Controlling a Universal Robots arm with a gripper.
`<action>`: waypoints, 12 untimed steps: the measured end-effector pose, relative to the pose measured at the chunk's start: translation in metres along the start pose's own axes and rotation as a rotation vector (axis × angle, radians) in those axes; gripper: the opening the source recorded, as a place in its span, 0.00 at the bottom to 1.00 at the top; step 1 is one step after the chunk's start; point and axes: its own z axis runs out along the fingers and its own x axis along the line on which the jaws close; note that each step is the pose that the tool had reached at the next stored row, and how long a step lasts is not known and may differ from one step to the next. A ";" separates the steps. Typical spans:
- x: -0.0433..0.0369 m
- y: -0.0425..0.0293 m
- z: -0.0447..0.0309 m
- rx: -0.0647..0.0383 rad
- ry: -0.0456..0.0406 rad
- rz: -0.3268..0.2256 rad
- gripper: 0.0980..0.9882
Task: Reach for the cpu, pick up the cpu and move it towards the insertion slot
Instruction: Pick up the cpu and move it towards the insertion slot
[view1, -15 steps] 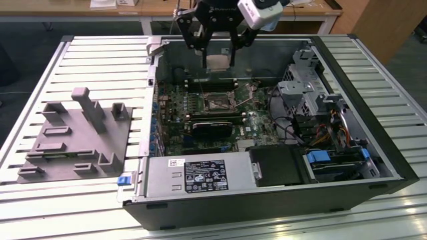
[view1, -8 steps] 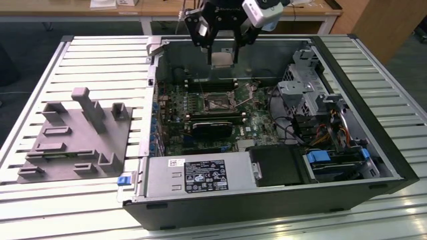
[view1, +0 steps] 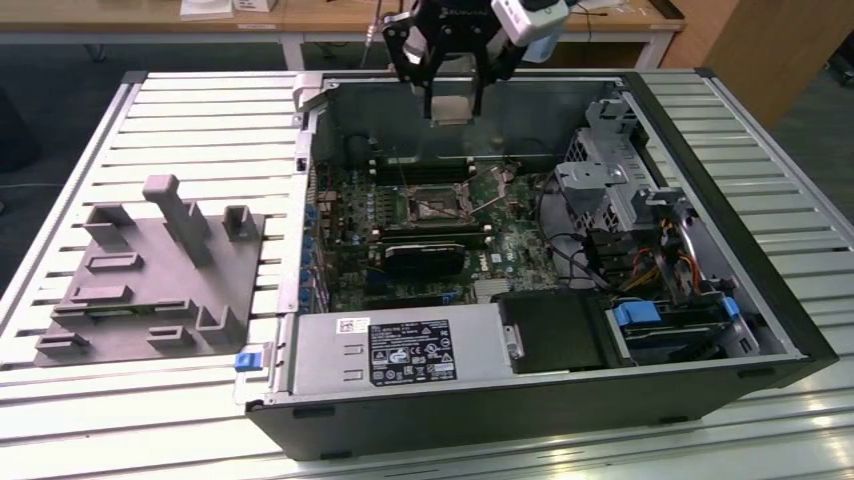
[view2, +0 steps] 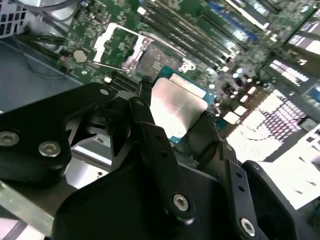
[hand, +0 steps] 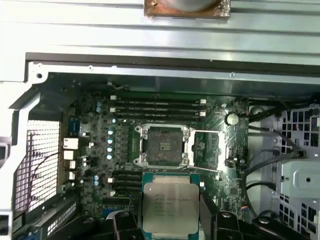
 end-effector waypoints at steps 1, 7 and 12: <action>-0.0026 0.0019 0.0007 0.000 0.0001 0.000 0.50; -0.0180 0.0116 0.0038 0.001 0.0005 0.000 0.50; -0.0208 0.0124 0.0040 0.001 0.0006 0.000 0.50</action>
